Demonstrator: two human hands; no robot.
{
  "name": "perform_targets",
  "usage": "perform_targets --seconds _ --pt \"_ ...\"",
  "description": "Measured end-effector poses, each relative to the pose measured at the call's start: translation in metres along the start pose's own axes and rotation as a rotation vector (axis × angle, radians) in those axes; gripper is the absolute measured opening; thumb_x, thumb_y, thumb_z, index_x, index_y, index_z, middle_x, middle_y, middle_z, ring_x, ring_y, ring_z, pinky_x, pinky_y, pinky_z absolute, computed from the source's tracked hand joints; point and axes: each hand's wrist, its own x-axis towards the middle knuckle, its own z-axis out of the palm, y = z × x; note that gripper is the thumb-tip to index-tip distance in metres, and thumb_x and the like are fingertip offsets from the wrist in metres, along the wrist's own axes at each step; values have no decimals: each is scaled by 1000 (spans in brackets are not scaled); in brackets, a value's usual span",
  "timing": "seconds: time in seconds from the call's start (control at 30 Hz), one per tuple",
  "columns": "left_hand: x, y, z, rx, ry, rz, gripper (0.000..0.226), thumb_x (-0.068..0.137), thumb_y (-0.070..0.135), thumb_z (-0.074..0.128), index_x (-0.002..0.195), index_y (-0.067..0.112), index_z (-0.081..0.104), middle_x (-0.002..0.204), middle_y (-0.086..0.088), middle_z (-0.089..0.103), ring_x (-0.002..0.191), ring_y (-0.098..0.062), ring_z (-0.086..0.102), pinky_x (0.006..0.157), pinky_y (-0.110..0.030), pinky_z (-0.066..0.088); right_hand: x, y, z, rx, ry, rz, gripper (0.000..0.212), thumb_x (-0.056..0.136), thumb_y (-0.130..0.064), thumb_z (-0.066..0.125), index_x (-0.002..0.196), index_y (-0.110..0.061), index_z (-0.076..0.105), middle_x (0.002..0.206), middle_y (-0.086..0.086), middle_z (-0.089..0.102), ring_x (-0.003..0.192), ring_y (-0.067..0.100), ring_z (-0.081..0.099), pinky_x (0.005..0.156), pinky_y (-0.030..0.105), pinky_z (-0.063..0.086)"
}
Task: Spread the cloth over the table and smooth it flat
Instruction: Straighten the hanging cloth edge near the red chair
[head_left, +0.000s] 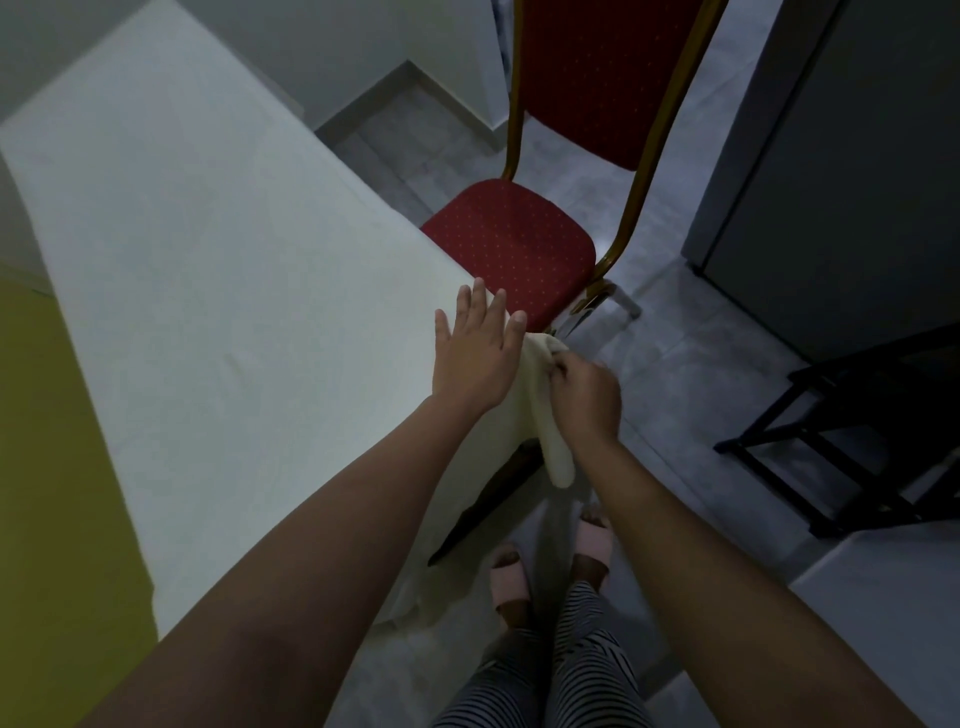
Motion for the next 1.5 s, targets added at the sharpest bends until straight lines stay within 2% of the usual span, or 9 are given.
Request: perform_targets --seconds 0.13,0.3,0.47,0.67,0.87,1.03,1.17,1.27,1.5 --pt "1 2 -2 -11 -22 -5 57 102 47 13 154 21 15 162 -3 -1 148 -15 -10 117 -45 -9 -14 19 -23 -134 130 -18 14 92 -21 52 100 -16 63 90 0 65 87 19 55 80 35 35" --pt "2 3 -3 -3 -25 -6 55 103 45 12 153 25 15 162 -4 -1 148 -18 -9 118 -47 -9 -25 29 -28 -224 280 -89 10 92 -22 52 89 -15 58 86 2 61 81 23 55 75 36 36" --pt "0 3 -3 -29 -8 27 49 102 46 14 146 34 34 162 -6 2 148 -21 -7 116 -49 -7 -48 27 -13 -334 155 -241 13 90 -23 48 90 -15 58 85 4 62 80 25 57 75 37 41" --pt "-3 5 -6 -18 2 33 47 103 43 16 140 31 43 161 -9 4 149 -23 -4 117 -50 -5 -52 0 -3 -190 -3 6 8 83 -14 57 91 -14 54 97 5 58 94 23 52 84 37 39" --pt "-4 5 -6 -29 9 40 47 103 43 16 138 31 44 161 -9 5 149 -23 -4 117 -50 -5 -37 18 -5 -28 -24 54 16 88 -7 48 104 -8 49 101 9 52 78 17 48 61 28 35" --pt "-6 6 -6 -36 36 44 46 103 43 17 135 29 48 161 -9 7 149 -23 -3 117 -50 -4 -49 20 14 5 -168 110 28 93 -8 43 118 -8 54 113 16 52 96 31 52 78 37 42" --pt "-6 5 -4 -24 45 53 47 103 43 16 134 28 48 161 -10 7 149 -23 -2 117 -50 -3 -72 25 27 -133 -37 143 19 93 -11 49 103 -6 64 95 11 56 88 26 55 72 30 43" --pt "-5 2 -2 -27 64 65 47 103 44 16 134 29 48 161 -9 9 149 -24 0 117 -51 -2 -78 34 25 -212 55 152 12 87 -14 57 97 -11 63 97 7 61 93 25 54 81 36 42" --pt "-2 -2 4 70 95 104 46 103 38 15 137 26 44 159 -15 12 148 -30 2 116 -56 4 -107 54 29 -123 -4 223 10 91 -6 51 100 -9 48 97 16 59 90 28 56 66 30 41"
